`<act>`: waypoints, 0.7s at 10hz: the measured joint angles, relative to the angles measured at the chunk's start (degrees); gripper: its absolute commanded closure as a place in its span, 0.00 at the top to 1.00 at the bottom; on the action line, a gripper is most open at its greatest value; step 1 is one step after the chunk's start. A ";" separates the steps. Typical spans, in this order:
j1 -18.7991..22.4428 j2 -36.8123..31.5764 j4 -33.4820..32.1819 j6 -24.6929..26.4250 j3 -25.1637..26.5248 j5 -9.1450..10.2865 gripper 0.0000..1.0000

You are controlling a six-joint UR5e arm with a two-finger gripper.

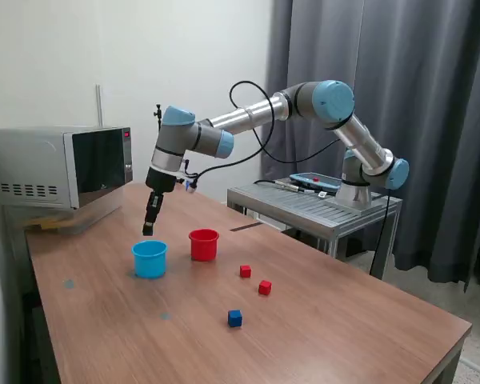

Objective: Place red objects in the red bin, and blue objects in the blue bin.

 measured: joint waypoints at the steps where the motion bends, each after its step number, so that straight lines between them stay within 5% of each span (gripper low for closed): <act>1: -0.50 0.11 0.00 0.02 0.17 0.03 0.00; 7: -1.15 0.89 -0.79 0.17 0.51 2.14 0.00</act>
